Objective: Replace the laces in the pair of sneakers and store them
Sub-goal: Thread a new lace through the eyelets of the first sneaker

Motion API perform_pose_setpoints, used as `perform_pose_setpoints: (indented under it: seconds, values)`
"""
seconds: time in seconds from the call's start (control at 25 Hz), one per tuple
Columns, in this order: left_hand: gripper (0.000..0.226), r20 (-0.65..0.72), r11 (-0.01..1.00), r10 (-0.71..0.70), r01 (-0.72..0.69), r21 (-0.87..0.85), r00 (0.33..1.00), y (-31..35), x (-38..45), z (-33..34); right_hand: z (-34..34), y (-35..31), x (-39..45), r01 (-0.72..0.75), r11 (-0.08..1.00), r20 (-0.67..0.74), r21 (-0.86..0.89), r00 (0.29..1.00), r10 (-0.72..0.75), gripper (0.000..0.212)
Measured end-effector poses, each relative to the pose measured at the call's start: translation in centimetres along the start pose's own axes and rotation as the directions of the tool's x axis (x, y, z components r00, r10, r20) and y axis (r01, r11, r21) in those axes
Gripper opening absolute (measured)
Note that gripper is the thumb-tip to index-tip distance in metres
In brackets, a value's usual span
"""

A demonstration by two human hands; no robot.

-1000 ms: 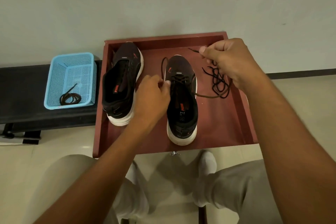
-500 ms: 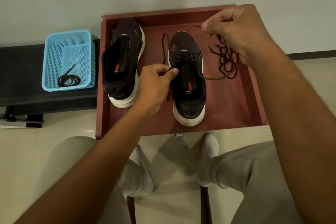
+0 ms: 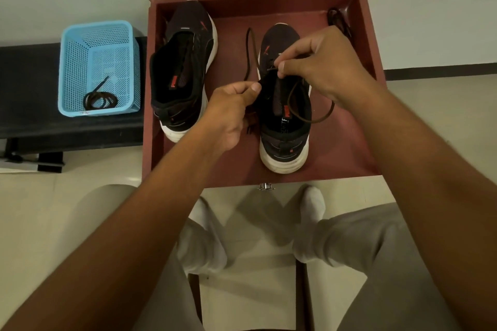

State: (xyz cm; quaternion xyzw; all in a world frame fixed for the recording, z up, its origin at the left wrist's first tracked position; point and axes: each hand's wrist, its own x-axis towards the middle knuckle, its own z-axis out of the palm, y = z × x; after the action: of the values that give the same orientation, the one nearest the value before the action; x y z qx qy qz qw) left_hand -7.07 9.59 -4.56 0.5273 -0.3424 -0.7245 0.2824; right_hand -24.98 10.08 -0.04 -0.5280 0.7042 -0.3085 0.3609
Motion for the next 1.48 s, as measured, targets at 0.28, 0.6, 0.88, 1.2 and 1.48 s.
perform_pose_setpoints:
  seconds: [0.28, 0.6, 0.88, 1.2, 1.48]
  values:
    - [0.020, 0.042, 0.999, -0.048, 0.048, -0.003, 0.998, 0.1, 0.2, -0.3, 2.0, 0.9, -0.9, 0.055, 0.973, -0.053, -0.222, 0.996, -0.068, 0.005]
    - [0.017, 0.051, 0.999, -0.050, 0.051, -0.017, 0.997, 0.3, 0.2, -0.4, 2.2, 0.6, -1.2, 0.007, 0.957, -0.109, -0.290, 0.993, -0.040, 0.005]
    - [0.012, 0.059, 1.000, -0.027, 0.027, 0.015, 0.998, 0.8, -0.1, -0.3, 3.3, -0.1, -1.8, 0.046, 0.886, -0.169, -0.461, 0.976, -0.138, 0.009]
    - [0.022, 0.106, 0.998, -0.033, 0.027, 0.053, 0.994, 1.2, 0.3, -1.0, 3.2, 0.6, -1.7, 0.108, 0.889, -0.156, -0.445, 0.968, -0.196, 0.011]
    - [0.014, 0.024, 0.995, 0.047, -0.049, 0.081, 0.999, 0.7, 0.8, -0.4, 3.1, 0.8, -1.9, 0.110, 0.914, -0.155, -0.390, 0.971, -0.183, 0.012]
